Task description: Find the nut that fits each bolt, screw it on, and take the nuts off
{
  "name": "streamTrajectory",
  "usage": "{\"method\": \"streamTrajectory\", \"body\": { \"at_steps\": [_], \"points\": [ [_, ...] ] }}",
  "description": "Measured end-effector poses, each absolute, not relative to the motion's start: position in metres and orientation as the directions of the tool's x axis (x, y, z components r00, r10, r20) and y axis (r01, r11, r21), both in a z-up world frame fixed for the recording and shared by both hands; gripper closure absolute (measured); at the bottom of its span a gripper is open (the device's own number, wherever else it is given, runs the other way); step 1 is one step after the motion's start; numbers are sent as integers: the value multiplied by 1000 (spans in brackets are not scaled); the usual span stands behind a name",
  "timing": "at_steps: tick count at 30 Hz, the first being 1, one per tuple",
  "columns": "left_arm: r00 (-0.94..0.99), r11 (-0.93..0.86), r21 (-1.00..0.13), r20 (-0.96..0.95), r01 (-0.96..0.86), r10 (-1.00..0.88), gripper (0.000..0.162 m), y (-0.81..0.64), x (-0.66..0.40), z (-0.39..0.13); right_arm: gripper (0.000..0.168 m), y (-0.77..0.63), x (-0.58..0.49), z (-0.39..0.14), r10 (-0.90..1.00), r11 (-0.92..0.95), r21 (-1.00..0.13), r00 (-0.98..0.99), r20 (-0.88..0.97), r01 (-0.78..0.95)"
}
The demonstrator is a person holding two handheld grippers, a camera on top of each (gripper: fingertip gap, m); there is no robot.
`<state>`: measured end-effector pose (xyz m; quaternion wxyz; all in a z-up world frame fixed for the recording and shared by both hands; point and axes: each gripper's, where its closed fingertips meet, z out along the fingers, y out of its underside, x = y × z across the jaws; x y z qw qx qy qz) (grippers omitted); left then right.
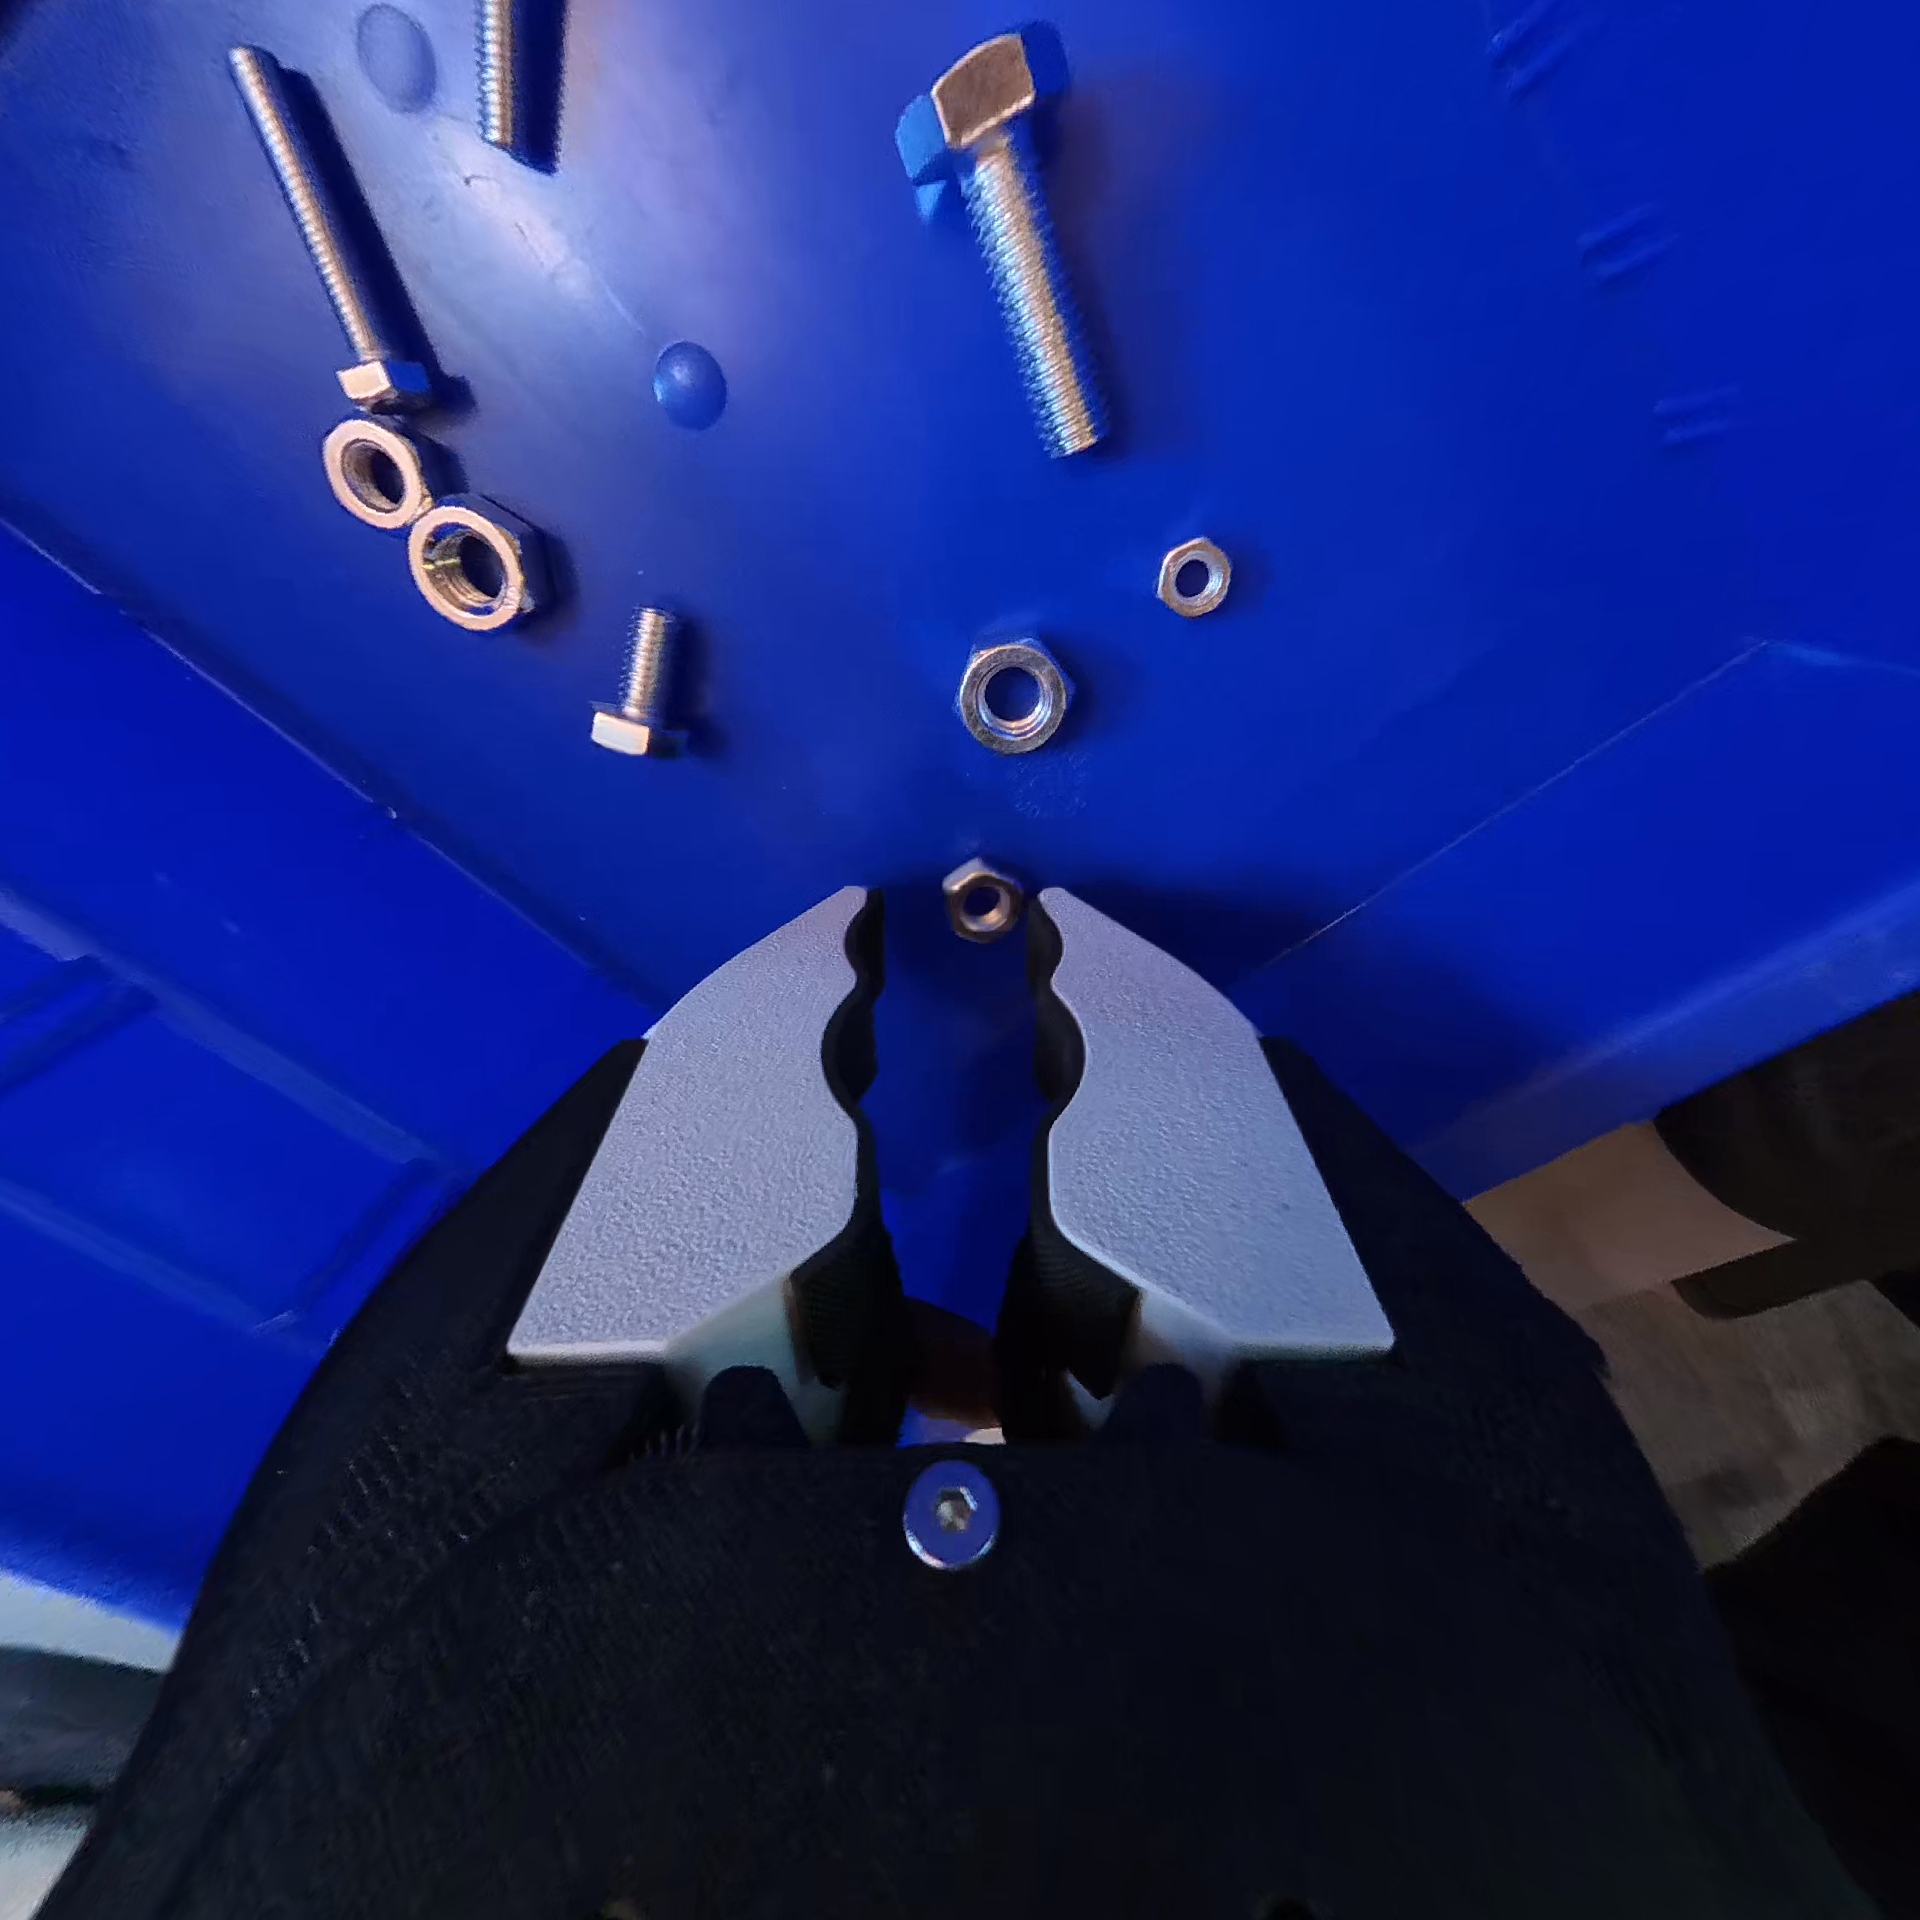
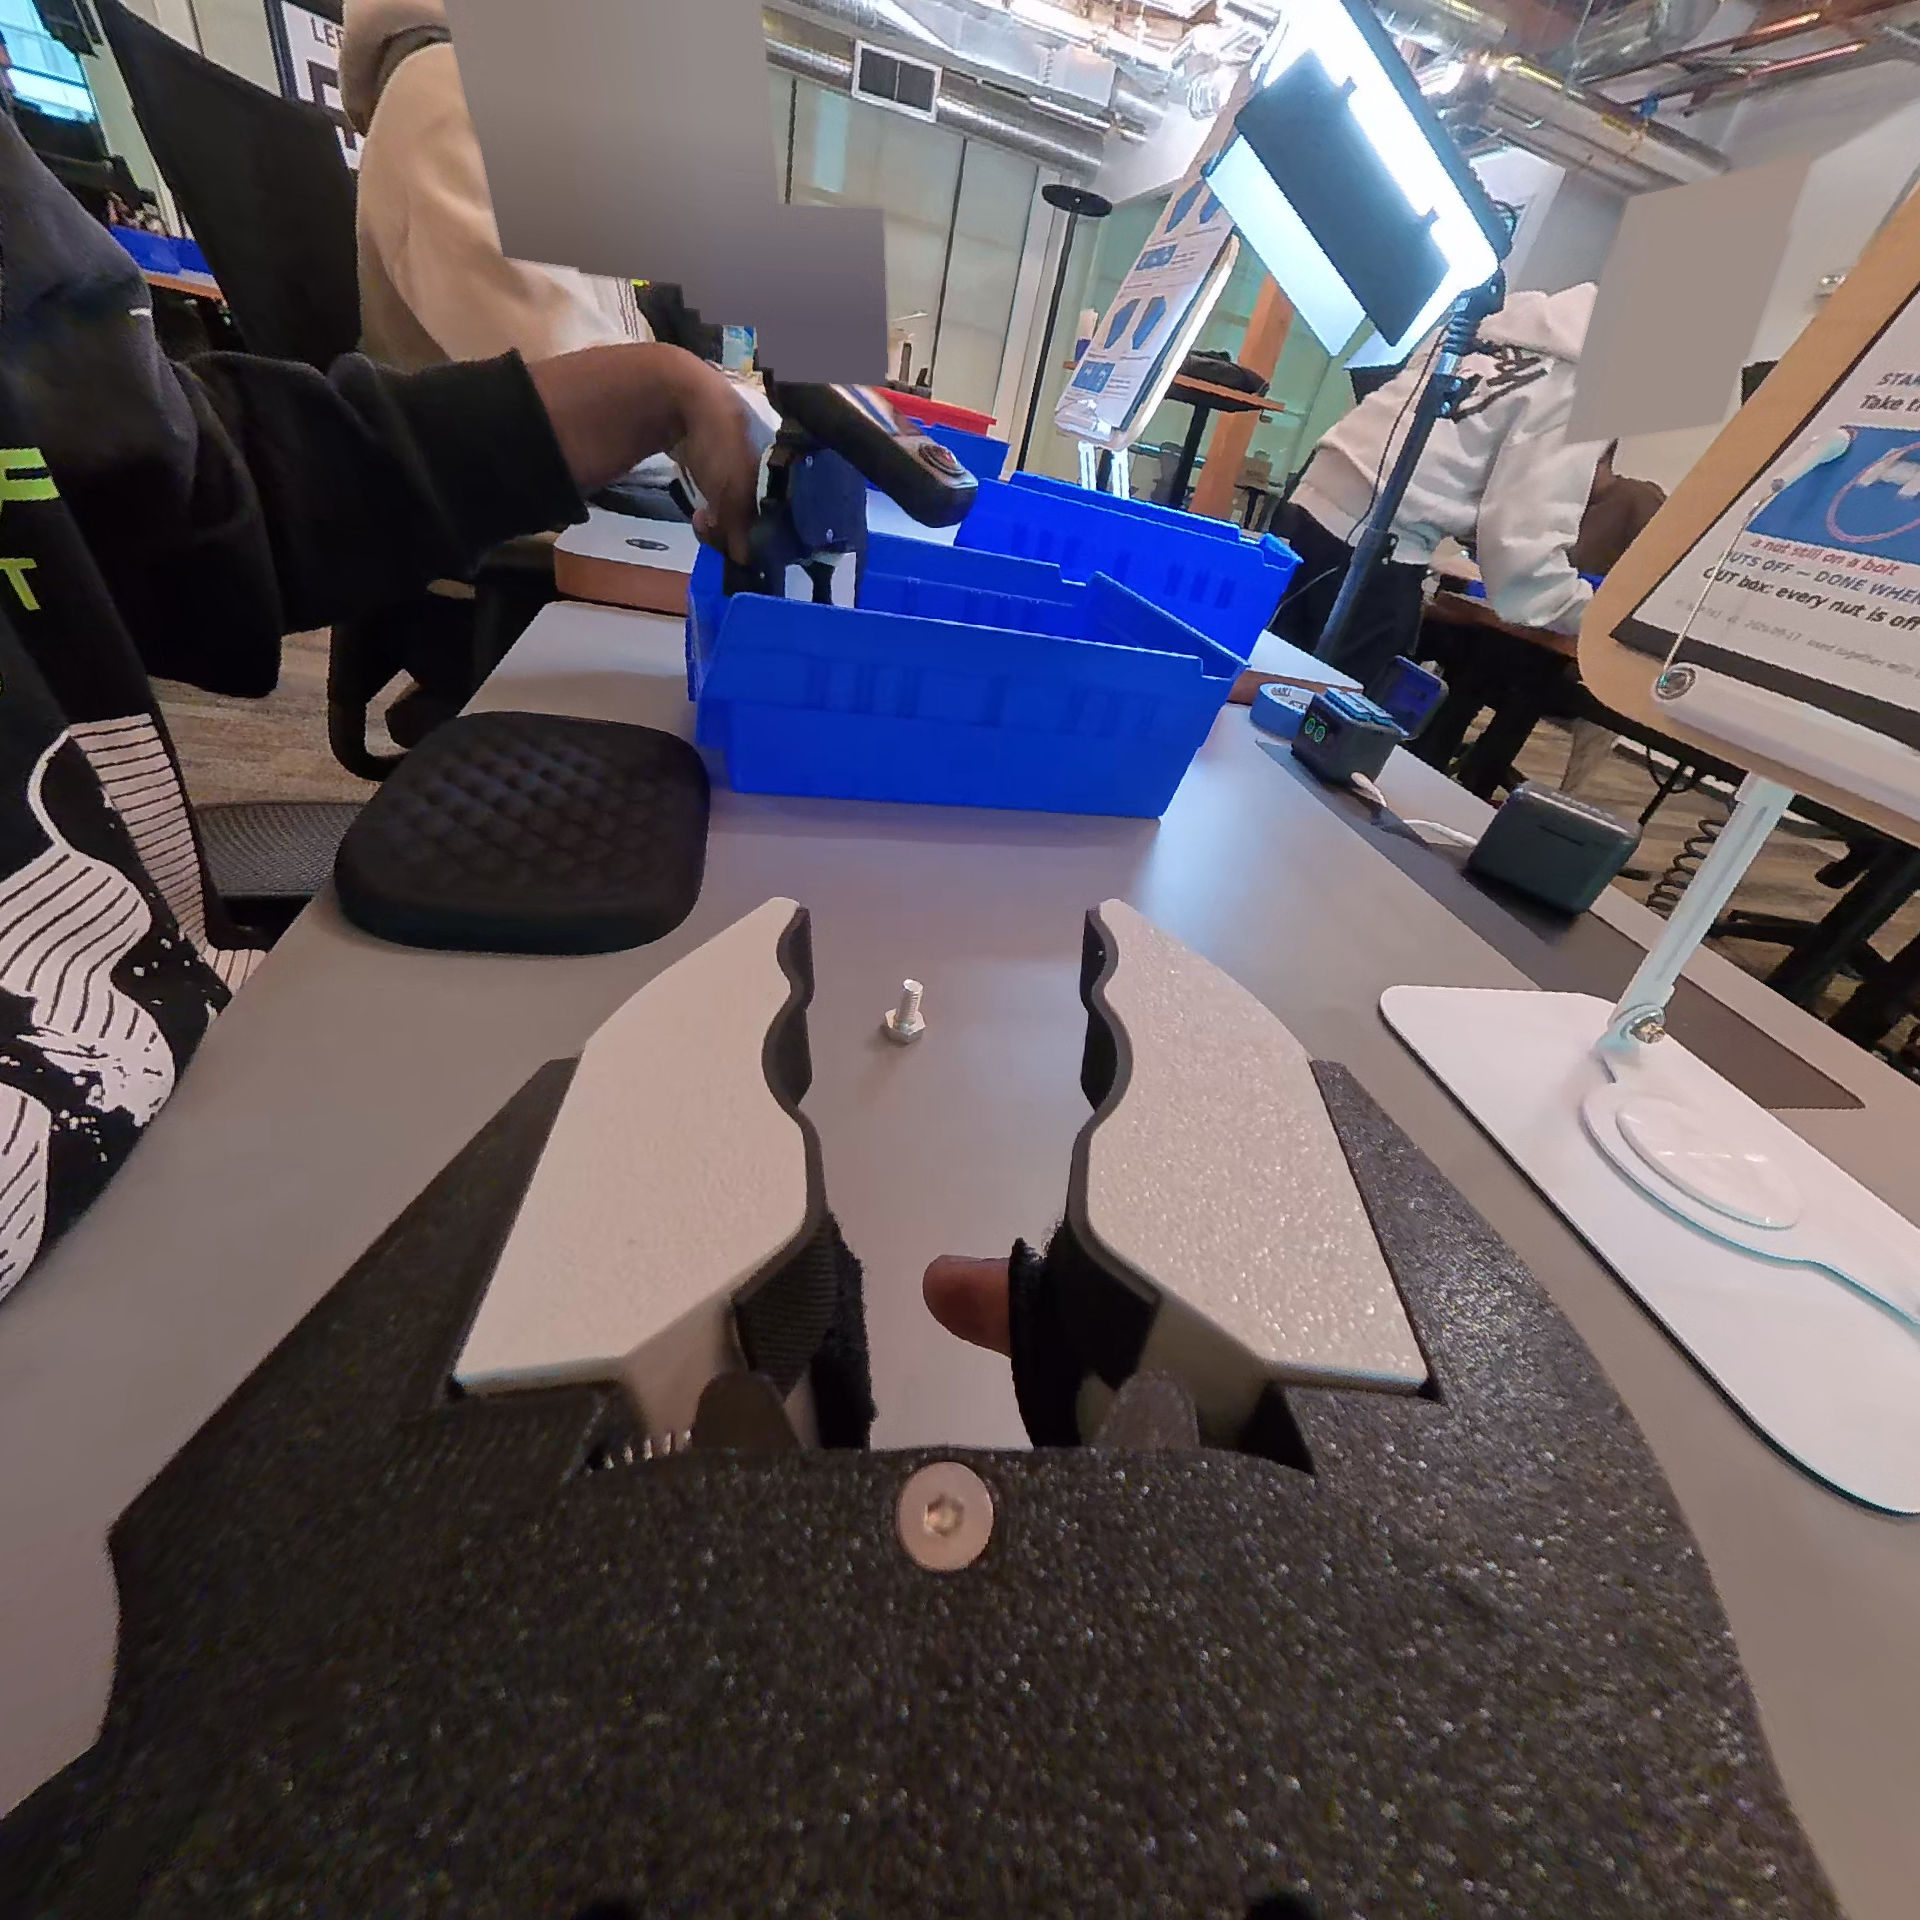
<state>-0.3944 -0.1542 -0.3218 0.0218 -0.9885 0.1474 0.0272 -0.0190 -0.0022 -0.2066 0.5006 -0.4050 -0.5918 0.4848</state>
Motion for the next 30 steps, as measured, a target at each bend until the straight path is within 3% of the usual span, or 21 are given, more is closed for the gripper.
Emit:
{"method": "streamTrajectory", "body": {
  "at_steps": [5, 12, 15, 18, 20, 22, 24, 26, 30],
  "points": [
    [961, -960, -50, -5, -275, -275, 146, -153, -389, -324, 118, -2, -20, -209, 963, 215, -977, -168, 210, 7],
    [960, -949, -145, -17, -279, -279, 146, -145, -387, -306, 118, -3, -20, -209, 962, 216, -976, -171, 211, 7],
    [932, -855, -377, -75, -355, -354, 146, -117, -369, -268, 118, -4, -20, -209, 961, 219, -976, -174, 213, 10],
    [887, -571, -719, -138, -396, -442, 147, -77, -314, -203, 119, -7, -22, -209, 959, 220, -975, -181, 216, 5],
    [869, -334, -896, -104, -293, -484, 147, -59, -265, -158, 119, -7, -23, -209, 958, 233, -973, -174, 229, 3],
    [823, -191, -978, 36, -88, -566, 147, -54, -214, -126, 120, -6, -24, -207, 952, 272, -962, -145, 269, -2],
    [685, -162, -968, 248, 189, -685, 148, -55, -161, -107, 123, -6, -24, -202, 941, 317, -948, -112, 319, -29],
    [458, -278, -879, 446, 388, -769, 148, -58, -113, -105, 130, -10, -22, -193, 932, 342, -936, -98, 350, -84],
    [44, -542, -621, 679, 566, -733, 148, -56, -51, -115, 138, -26, -11, -166, 925, 321, -913, -125, 359, -251]
  ]
}}
